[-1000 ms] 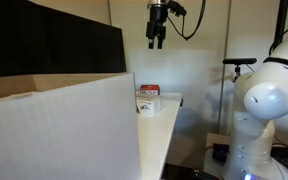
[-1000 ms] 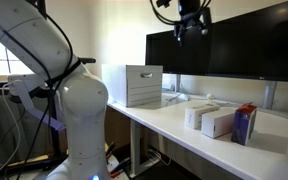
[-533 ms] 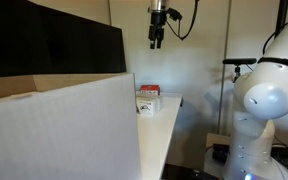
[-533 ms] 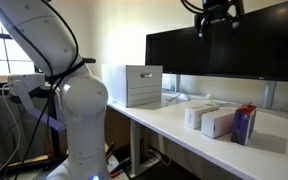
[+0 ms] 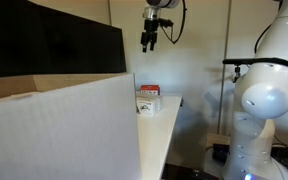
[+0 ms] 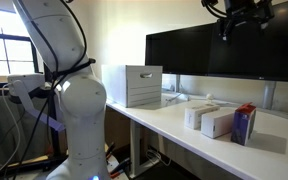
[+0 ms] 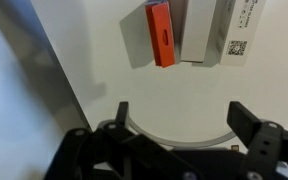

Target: Pick up the red-blue box and put it in the bigger box

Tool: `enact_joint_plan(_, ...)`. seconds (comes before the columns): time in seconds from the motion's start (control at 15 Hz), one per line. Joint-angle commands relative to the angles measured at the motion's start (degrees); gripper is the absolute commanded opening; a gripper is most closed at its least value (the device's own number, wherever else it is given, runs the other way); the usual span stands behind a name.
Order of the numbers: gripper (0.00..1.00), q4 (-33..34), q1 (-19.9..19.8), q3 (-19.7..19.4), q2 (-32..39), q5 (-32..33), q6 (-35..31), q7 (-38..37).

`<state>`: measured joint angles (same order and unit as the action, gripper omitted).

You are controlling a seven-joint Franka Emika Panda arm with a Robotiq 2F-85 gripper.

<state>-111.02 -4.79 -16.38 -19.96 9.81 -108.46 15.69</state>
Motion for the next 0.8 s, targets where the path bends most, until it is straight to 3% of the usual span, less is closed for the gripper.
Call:
enact_joint_plan(0.0,1.00,0.4,-1.5,1.2,0.4,-0.6,0.1,0.4)
enact_joint_plan(0.73,1.00,-1.8,-3.5,0.0,5.7,-0.4,-1.3,0.9)
